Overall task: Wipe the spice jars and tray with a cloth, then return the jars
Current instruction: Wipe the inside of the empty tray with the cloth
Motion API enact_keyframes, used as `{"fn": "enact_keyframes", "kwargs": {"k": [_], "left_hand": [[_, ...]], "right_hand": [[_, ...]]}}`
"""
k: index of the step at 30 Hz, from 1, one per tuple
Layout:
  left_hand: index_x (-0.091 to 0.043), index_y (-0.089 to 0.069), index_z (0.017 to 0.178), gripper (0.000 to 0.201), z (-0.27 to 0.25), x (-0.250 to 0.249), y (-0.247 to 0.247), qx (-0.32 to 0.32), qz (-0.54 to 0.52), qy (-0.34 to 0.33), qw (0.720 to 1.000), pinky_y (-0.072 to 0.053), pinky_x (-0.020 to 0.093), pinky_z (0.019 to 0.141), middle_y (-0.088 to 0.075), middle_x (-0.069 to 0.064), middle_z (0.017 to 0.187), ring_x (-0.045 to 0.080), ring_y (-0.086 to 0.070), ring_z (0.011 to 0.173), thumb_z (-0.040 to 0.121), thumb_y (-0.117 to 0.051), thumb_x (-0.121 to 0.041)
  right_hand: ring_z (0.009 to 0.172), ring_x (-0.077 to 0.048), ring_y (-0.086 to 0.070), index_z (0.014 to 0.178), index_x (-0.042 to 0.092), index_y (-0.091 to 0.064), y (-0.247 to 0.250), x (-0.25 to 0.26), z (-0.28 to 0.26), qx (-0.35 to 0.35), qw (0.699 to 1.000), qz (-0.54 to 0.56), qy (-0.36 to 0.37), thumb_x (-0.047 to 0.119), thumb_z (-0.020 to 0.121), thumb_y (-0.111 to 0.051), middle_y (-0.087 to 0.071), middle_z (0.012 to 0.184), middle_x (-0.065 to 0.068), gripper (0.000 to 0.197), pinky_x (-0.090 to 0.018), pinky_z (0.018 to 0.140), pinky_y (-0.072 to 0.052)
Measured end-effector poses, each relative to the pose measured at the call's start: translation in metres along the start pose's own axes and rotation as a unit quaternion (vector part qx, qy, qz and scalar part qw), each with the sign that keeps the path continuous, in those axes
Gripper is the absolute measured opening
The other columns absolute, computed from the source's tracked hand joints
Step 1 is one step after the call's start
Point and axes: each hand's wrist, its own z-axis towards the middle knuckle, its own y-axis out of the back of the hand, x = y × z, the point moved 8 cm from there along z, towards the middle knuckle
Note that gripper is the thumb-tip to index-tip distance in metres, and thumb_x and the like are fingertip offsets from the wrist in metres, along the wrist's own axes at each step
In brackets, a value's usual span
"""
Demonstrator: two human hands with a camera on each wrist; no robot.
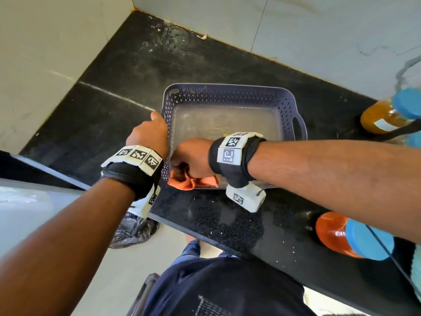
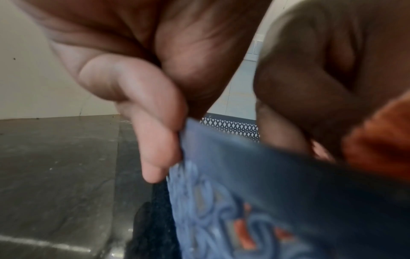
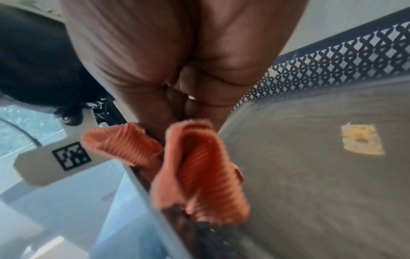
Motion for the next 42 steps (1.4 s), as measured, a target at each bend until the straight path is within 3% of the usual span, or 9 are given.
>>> {"fn": "enact_keyframes", "kwargs": {"k": [10, 16, 19, 23, 26, 29, 35, 39, 42], "left_hand": [[0.003, -0.042, 0.118, 0.032, 0.028, 0.004, 0.019, -0.014, 0.033, -0.026, 0.999, -0.047, 0.052, 0.077, -0.062, 0.036, 0.112, 0.057, -0.061, 0.103, 0.094, -0.057, -0.013], [-0.003, -0.049, 0.113, 0.040, 0.040, 0.002, 0.046, -0.050, -0.010, -0.046, 0.998, -0.049, 0.054, 0.084, -0.065, 0.034, 0.107, 0.054, -0.062, 0.100, 0.089, -0.068, -0.028], [-0.004, -0.056, 0.121, 0.059, 0.033, 0.021, 0.053, -0.040, -0.040, 0.001, 0.998, -0.048, 0.050, 0.091, -0.065, 0.030, 0.117, 0.050, -0.061, 0.110, 0.086, -0.073, -0.048], [0.006, -0.048, 0.123, 0.069, -0.004, 0.048, 0.038, -0.022, -0.037, 0.111, 0.993, -0.046, 0.052, 0.092, -0.060, 0.037, 0.121, 0.052, -0.058, 0.114, 0.089, -0.068, -0.051], [0.000, -0.042, 0.111, 0.066, -0.034, 0.056, 0.002, 0.034, -0.180, 0.200, 0.962, -0.055, 0.043, 0.077, -0.075, 0.024, 0.085, 0.039, -0.073, 0.083, 0.085, -0.065, -0.056], [-0.010, -0.038, 0.104, 0.053, -0.048, 0.042, -0.040, 0.098, -0.359, 0.232, 0.898, -0.062, 0.055, 0.065, -0.073, 0.019, 0.066, 0.040, -0.073, 0.060, 0.078, -0.071, -0.042], [-0.006, -0.035, 0.110, 0.028, -0.053, 0.025, -0.033, 0.008, -0.359, 0.253, 0.899, -0.055, 0.026, 0.040, -0.061, 0.007, 0.074, 0.022, -0.064, 0.037, 0.090, -0.054, -0.008], [-0.007, -0.035, 0.111, 0.026, -0.051, 0.020, -0.038, 0.017, -0.340, 0.254, 0.905, -0.062, 0.038, 0.058, -0.061, 0.007, 0.077, 0.026, -0.068, 0.047, 0.093, -0.053, -0.012], [-0.007, -0.032, 0.107, 0.025, -0.052, 0.025, -0.030, -0.005, -0.289, 0.248, 0.925, -0.056, 0.037, 0.068, -0.056, 0.003, 0.058, 0.025, -0.063, 0.053, 0.094, -0.053, -0.013]], "right_hand": [[0.073, -0.025, -0.052, 0.086, 0.014, -0.070, -0.024, -0.111, -0.122, 0.218, 0.953, -0.191, -0.089, 0.000, 0.076, -0.055, -0.071, 0.087, -0.008, 0.023, -0.024, 0.064, -0.034], [0.075, -0.020, -0.054, 0.088, 0.019, -0.073, -0.017, -0.103, -0.099, 0.129, 0.979, -0.102, -0.121, 0.002, 0.078, -0.055, -0.068, 0.083, 0.002, 0.027, -0.026, 0.068, -0.044], [0.077, -0.011, -0.057, 0.094, 0.025, -0.076, -0.016, -0.093, -0.085, 0.046, 0.991, 0.010, -0.125, 0.005, 0.079, -0.058, -0.072, 0.092, 0.009, 0.031, -0.022, 0.076, -0.049], [0.066, 0.000, -0.053, 0.101, 0.029, -0.076, -0.011, -0.074, -0.075, -0.011, 0.993, 0.083, -0.088, 0.017, 0.083, -0.064, -0.062, 0.077, 0.020, 0.025, -0.011, 0.062, -0.037], [0.066, -0.002, -0.051, 0.111, 0.029, -0.072, -0.019, -0.070, -0.075, 0.024, 0.995, 0.060, -0.081, 0.030, 0.088, -0.066, -0.054, 0.072, 0.021, 0.024, -0.011, 0.060, -0.035], [0.074, -0.014, -0.051, 0.116, 0.027, -0.069, -0.025, -0.067, -0.074, 0.046, 0.997, 0.011, -0.062, 0.033, 0.088, -0.068, -0.054, 0.077, 0.015, 0.028, -0.023, 0.064, -0.036], [0.078, -0.021, -0.058, 0.102, 0.026, -0.075, -0.042, -0.074, -0.089, 0.139, 0.988, -0.052, -0.041, 0.017, 0.084, -0.065, -0.072, 0.090, 0.003, 0.022, -0.028, 0.071, -0.045], [0.070, -0.025, -0.047, 0.081, 0.012, -0.072, -0.025, -0.088, -0.083, 0.218, 0.948, -0.232, -0.024, 0.017, 0.087, -0.062, -0.065, 0.076, -0.006, 0.012, -0.026, 0.059, -0.035], [0.068, -0.029, -0.045, 0.054, 0.010, -0.049, 0.008, -0.119, -0.084, 0.219, 0.917, -0.329, -0.054, 0.023, 0.089, -0.060, -0.052, 0.057, -0.005, 0.039, -0.024, 0.062, -0.036]]}}
